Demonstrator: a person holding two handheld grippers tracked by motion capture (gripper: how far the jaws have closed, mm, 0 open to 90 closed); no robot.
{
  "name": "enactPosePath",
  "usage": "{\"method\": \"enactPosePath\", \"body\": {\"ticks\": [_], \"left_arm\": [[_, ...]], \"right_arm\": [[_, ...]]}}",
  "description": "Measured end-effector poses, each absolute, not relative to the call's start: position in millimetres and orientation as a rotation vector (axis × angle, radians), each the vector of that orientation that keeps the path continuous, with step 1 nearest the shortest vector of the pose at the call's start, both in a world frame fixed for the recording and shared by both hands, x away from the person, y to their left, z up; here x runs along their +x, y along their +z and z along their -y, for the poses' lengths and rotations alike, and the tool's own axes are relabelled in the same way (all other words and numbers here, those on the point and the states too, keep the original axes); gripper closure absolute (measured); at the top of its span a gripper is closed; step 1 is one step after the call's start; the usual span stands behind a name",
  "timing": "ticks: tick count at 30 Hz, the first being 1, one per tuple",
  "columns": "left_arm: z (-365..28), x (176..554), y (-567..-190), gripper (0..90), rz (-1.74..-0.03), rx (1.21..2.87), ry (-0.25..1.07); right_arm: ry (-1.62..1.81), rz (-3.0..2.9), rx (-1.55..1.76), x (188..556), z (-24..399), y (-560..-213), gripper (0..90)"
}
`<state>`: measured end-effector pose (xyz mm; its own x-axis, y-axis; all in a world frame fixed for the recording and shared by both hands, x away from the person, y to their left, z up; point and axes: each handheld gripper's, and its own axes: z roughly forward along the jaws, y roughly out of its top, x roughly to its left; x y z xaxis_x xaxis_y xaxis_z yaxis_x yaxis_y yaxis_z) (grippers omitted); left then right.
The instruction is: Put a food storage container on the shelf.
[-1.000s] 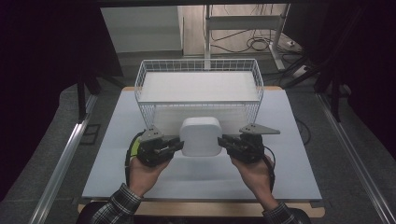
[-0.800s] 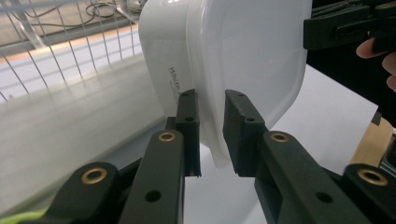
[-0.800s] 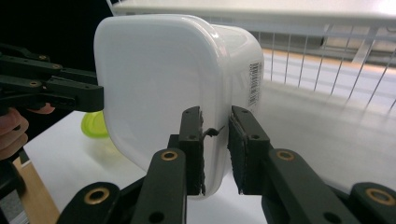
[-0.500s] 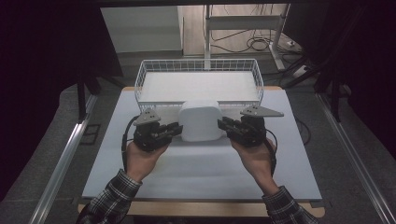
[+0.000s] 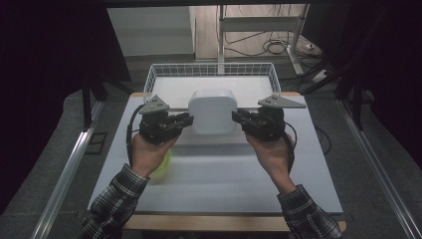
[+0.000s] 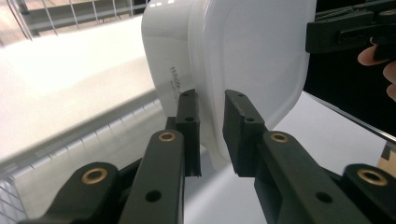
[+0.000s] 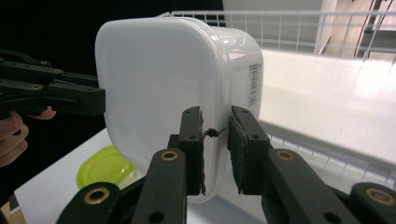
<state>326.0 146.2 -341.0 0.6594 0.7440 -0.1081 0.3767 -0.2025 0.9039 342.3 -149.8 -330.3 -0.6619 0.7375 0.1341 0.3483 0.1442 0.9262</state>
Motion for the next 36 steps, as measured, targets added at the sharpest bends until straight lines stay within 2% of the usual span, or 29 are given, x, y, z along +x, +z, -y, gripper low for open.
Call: {"method": "enactPosePath", "body": {"ticks": [14,36], "left_arm": [[-153.2,345.8,-319.7,76.9,-0.909,1.79,0.456],[-152.0,383.3,-315.2,76.6,-0.966,1.796,0.441]], "right_arm": [[1.54,-2.035,1.029,363.9,139.4,-307.9,75.8],[1.533,-2.045,1.117,402.4,134.7,-308.7,75.0]]}}
